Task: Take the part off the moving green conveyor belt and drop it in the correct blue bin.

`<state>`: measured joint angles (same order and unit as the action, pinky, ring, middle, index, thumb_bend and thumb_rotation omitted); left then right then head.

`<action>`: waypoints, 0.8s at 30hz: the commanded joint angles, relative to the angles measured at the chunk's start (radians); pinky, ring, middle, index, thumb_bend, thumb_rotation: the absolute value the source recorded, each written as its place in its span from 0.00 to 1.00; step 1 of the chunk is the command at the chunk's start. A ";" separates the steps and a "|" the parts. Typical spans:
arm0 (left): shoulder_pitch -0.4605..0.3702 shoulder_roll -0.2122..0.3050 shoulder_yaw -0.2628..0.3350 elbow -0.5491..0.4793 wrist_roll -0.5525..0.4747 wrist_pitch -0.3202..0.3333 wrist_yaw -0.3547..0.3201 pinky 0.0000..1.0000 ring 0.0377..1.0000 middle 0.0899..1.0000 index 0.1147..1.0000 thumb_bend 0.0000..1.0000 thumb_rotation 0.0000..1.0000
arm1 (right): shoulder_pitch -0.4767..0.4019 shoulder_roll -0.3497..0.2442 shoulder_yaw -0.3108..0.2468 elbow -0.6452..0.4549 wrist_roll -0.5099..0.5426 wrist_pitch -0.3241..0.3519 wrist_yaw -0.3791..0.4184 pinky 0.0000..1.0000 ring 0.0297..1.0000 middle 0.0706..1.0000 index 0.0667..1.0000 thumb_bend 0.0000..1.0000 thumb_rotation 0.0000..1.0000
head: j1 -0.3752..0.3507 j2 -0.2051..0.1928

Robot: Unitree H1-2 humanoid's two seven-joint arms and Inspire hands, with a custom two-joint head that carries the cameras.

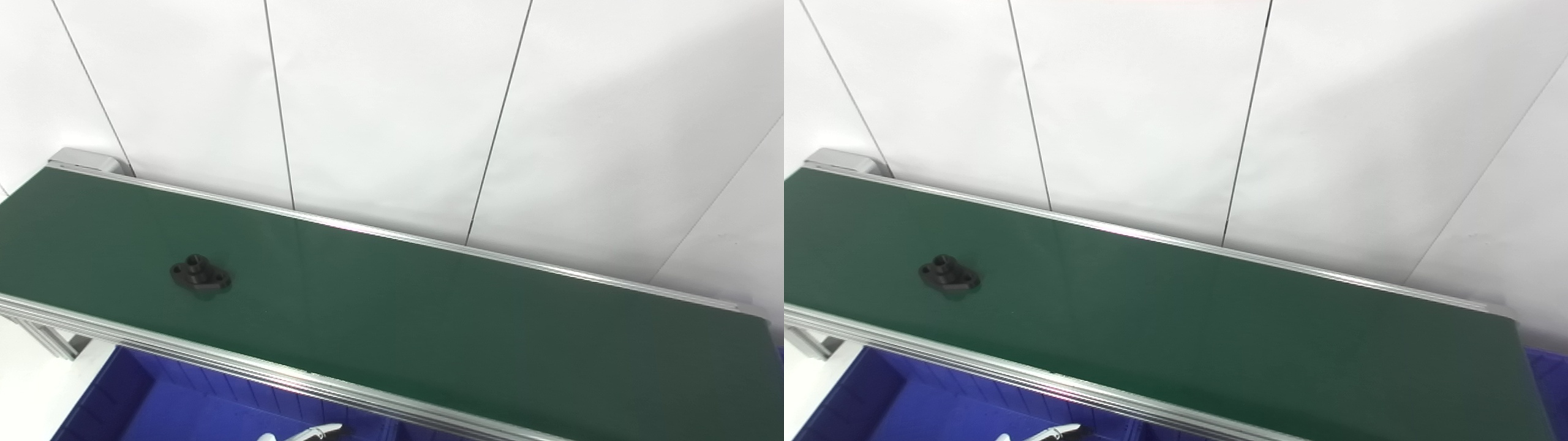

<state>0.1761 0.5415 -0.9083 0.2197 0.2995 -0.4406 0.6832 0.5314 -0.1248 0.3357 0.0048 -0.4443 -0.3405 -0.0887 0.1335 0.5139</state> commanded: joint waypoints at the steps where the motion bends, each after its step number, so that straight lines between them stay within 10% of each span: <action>1: -0.015 0.019 0.000 -0.017 0.020 -0.029 0.036 0.70 0.79 0.83 0.80 0.84 0.85 | 0.007 0.005 -0.004 -0.022 0.000 -0.070 -0.026 0.83 0.96 1.00 1.00 0.77 0.57 | 0.001 0.001; 24: -0.021 0.037 -0.018 -0.026 0.012 -0.029 0.066 0.71 0.80 0.83 0.81 0.85 0.84 | 0.013 0.021 0.001 -0.028 -0.044 -0.123 -0.078 0.79 0.92 0.96 0.97 0.77 0.55 | -0.161 0.064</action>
<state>0.1702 0.5594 -0.9284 0.2134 0.2957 -0.4406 0.7229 0.5411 -0.1093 0.3320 0.0033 -0.4891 -0.4020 -0.1448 -0.0245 0.5737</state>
